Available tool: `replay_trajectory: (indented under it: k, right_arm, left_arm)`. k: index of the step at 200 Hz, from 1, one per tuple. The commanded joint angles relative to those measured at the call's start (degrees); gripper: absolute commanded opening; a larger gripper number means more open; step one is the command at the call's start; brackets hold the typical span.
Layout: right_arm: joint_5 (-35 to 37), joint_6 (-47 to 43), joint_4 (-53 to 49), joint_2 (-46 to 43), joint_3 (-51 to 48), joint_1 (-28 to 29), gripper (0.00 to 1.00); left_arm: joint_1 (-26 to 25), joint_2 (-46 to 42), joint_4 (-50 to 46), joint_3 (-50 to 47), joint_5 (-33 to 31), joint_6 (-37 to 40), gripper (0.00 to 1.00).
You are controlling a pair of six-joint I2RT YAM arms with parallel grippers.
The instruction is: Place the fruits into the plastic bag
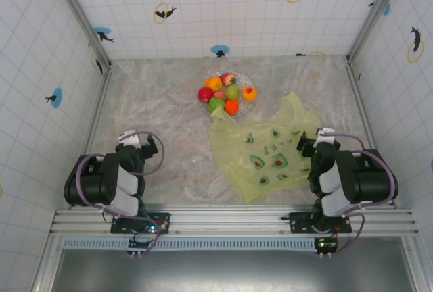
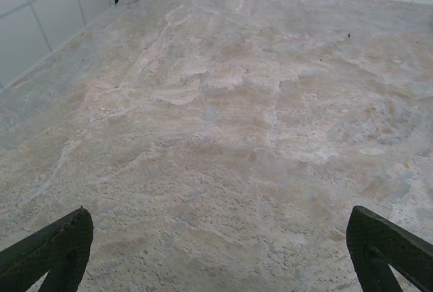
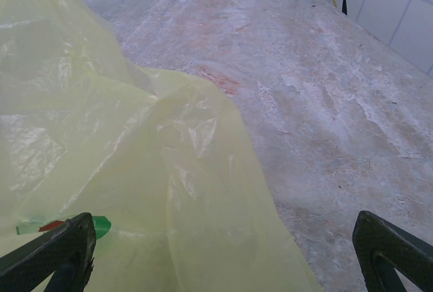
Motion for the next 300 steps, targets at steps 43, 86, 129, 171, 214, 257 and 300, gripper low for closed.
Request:
replay_trajectory:
  k: [43, 86, 129, 171, 214, 257, 300]
  right_arm:
    - [7.69, 2.67, -10.05, -10.95, 0.28, 0.13, 1.0]
    - [15.07, 10.83, -26.1, -23.74, 5.66, -0.89, 1.0]
    - [6.9, 19.67, -41.95, -26.91, 16.04, 0.53, 0.96]
    - [10.15, 16.49, -49.26, -19.58, 24.4, 12.02, 0.96]
    - [17.39, 12.67, -48.74, -8.7, 29.0, 15.73, 0.97]
    - [27.49, 0.72, -50.61, 7.62, 40.28, 15.57, 0.68]
    - [27.72, -8.12, -50.61, 6.57, 41.91, 14.7, 0.14]
  left_arm:
    - [0.28, -10.2, -16.8, 5.1, -3.74, -2.28, 0.98]
    - [0.31, -18.26, -33.48, 11.55, -7.88, -17.81, 0.98]
    - [-2.44, -17.63, -45.1, 20.31, 9.44, -31.07, 0.9]
    - [-15.98, -16.38, -52.27, 26.17, 9.26, -30.2, 0.91]
    - [-20.58, -16.31, -55.16, 30.3, 9.04, -28.38, 0.95]
    - [-20.96, -18.02, -57.41, 30.94, 8.34, -27.81, 0.96]
    - [-21.92, -22.58, -62.79, 31.82, 5.73, -26.68, 0.96]
